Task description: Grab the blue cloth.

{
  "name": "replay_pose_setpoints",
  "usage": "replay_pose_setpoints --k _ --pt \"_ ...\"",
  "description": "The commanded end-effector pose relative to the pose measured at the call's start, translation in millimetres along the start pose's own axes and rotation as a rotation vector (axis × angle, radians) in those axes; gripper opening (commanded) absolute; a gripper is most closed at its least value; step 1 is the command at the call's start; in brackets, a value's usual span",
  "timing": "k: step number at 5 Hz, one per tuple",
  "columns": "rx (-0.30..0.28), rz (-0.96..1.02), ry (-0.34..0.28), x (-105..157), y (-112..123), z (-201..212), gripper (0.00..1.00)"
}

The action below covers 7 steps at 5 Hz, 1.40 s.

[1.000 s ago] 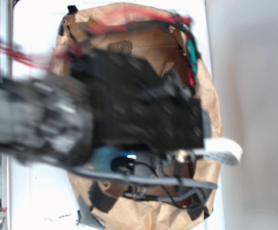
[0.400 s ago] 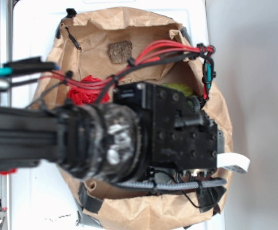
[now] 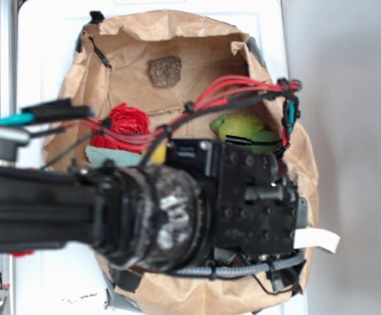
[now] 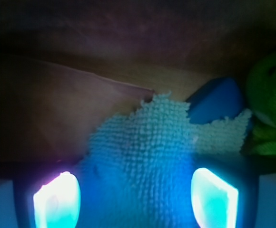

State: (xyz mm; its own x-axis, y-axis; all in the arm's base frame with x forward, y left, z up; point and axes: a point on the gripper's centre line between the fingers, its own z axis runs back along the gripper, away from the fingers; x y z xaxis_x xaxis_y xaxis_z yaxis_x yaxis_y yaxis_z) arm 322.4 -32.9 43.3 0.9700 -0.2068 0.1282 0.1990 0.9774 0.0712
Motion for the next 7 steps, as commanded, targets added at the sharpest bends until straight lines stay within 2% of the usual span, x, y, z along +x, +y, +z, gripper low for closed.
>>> replay_pose_setpoints --k 1,4,6,7 --pt "0.021 0.004 -0.071 6 -11 12 0.0" --pt "0.03 0.012 -0.082 2 -9 13 0.0" --pt "0.039 0.026 -0.067 0 -8 16 0.0" --pt "0.005 0.08 -0.036 -1 4 47 0.0"
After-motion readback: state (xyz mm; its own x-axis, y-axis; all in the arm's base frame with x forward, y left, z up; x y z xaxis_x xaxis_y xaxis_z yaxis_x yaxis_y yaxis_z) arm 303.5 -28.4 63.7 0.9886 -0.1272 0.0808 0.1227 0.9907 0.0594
